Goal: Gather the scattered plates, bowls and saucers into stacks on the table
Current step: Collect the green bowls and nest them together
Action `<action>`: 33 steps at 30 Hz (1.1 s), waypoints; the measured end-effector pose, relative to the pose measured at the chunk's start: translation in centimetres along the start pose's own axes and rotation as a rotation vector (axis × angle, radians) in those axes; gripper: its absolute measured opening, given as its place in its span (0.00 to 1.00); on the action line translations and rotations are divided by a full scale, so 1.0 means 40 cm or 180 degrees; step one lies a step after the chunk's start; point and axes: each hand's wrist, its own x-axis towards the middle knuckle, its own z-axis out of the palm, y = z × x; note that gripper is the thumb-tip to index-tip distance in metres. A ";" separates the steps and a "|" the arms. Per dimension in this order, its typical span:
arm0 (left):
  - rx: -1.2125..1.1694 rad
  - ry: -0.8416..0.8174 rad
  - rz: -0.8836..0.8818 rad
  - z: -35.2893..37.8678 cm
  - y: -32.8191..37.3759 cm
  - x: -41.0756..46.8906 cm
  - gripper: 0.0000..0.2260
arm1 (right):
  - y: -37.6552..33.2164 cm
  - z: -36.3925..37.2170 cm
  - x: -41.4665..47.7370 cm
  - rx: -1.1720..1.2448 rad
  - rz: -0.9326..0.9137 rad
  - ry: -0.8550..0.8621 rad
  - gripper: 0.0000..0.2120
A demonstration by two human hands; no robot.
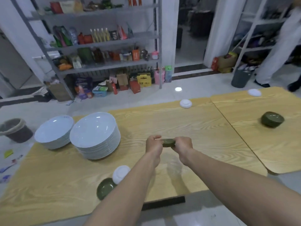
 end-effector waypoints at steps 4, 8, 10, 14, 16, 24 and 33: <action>0.0418 -0.0679 0.0519 0.111 0.068 -0.015 0.29 | -0.065 -0.131 0.017 0.0174 -0.0377 0.0103 0.11; 0.0681 -0.1380 0.0841 0.242 0.103 -0.060 0.19 | -0.082 -0.296 0.076 0.0183 -0.0529 0.0329 0.19; 0.0740 -0.1631 0.0907 0.316 0.113 -0.077 0.21 | -0.091 -0.387 0.111 0.0231 -0.0539 0.0458 0.23; 0.0959 -0.1919 0.1027 0.498 0.123 -0.086 0.25 | -0.121 -0.556 0.174 0.0312 -0.0506 0.0612 0.23; 0.1068 -0.1991 0.0997 0.612 0.124 -0.073 0.26 | -0.136 -0.644 0.228 0.0246 -0.0471 0.0728 0.23; 0.1100 -0.2192 0.1030 1.067 0.150 0.001 0.27 | -0.238 -0.983 0.475 -0.0072 -0.0463 0.0879 0.22; 0.1242 -0.2178 0.0731 1.414 0.110 0.141 0.32 | -0.278 -1.177 0.715 -0.0341 -0.0114 0.0846 0.22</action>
